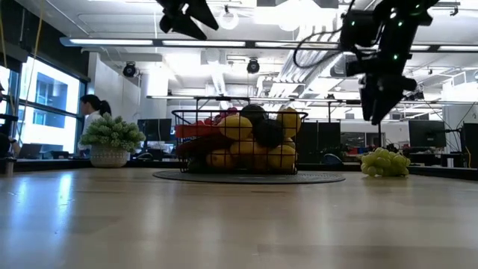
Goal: Build produce basket
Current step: Put the green grapes into the black wire basket
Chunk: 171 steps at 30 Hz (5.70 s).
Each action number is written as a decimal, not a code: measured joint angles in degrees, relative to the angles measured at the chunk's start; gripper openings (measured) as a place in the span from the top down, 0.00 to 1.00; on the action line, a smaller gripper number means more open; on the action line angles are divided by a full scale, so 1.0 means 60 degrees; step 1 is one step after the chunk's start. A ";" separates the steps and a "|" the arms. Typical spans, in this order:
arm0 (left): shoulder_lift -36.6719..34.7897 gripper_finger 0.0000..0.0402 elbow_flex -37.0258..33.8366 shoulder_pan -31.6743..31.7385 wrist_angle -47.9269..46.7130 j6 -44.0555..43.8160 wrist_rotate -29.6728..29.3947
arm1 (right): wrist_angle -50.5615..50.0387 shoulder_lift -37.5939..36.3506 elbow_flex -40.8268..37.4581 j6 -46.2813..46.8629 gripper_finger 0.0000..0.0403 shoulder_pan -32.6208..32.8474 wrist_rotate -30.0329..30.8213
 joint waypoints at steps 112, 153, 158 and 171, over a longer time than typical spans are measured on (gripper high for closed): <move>-0.0007 0.25 0.0000 0.0040 0.2372 -0.0011 0.3073 | 0.5480 0.2195 0.5053 0.3623 0.97 0.2065 -0.2787; 0.0528 0.32 0.0004 -0.0084 0.3464 -0.0455 0.4542 | 0.9171 0.3111 0.5053 0.3444 0.97 0.3002 -0.3857; 0.0608 0.46 0.0004 -0.0095 0.3532 -0.0021 0.4544 | 0.9246 0.3206 0.5053 0.3451 0.97 0.3065 -0.3779; 0.0608 0.83 0.0004 -0.0073 0.3435 0.0901 0.4505 | 0.9298 0.3226 0.5053 0.3475 0.82 0.3079 -0.2816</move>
